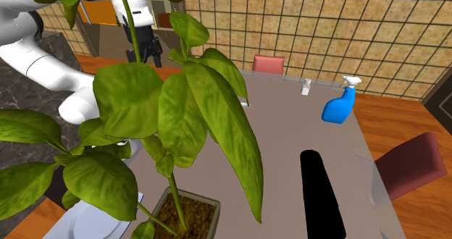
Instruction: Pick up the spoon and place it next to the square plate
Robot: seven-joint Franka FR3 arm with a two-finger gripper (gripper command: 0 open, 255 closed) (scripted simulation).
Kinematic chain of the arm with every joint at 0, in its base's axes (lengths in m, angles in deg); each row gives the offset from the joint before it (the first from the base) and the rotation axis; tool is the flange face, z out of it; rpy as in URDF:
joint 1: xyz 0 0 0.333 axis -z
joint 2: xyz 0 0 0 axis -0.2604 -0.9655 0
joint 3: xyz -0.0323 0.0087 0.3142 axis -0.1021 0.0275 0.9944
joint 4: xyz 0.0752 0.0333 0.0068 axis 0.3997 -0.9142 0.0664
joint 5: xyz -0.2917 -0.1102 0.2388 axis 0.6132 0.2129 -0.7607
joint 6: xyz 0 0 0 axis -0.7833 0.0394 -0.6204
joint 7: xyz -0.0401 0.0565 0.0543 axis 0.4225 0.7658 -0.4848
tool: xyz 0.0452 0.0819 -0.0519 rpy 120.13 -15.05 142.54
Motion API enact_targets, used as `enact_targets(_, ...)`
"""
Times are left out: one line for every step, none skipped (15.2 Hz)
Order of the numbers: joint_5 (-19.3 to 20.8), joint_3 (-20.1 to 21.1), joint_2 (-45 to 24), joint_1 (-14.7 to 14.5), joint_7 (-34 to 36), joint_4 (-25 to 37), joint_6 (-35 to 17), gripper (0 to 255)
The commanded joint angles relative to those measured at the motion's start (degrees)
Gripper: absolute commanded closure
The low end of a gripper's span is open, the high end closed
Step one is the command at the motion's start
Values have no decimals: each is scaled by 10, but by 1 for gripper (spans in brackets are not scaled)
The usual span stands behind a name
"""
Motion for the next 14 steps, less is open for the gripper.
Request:
enact_targets(0,0,0,0,0,0,0,0)
enact_targets(-5,11,-7,-2,11,-7,-16,0)
enact_targets(-9,22,-14,-4,22,-14,-32,0)
enact_targets(-13,32,-23,-6,33,-20,-48,0)
enact_targets(-17,43,-32,-8,43,-25,-65,0)
enact_targets(-20,54,-43,-10,54,-30,-81,0)
enact_targets(-23,65,-54,-12,65,-33,-97,0)
enact_targets(-26,76,-66,-13,76,-36,-113,0)
enact_targets(-28,87,-78,-14,87,-38,-130,0)
enact_targets(-29,98,-92,-15,98,-39,-146,0)
enact_targets(-30,109,-106,-16,110,-39,-162,0)
enact_targets(-30,119,-121,-17,121,-38,-177,0)
enact_targets(-30,130,-137,-17,133,-37,-193,0)
enact_targets(-29,141,-153,-17,145,-34,-208,0)
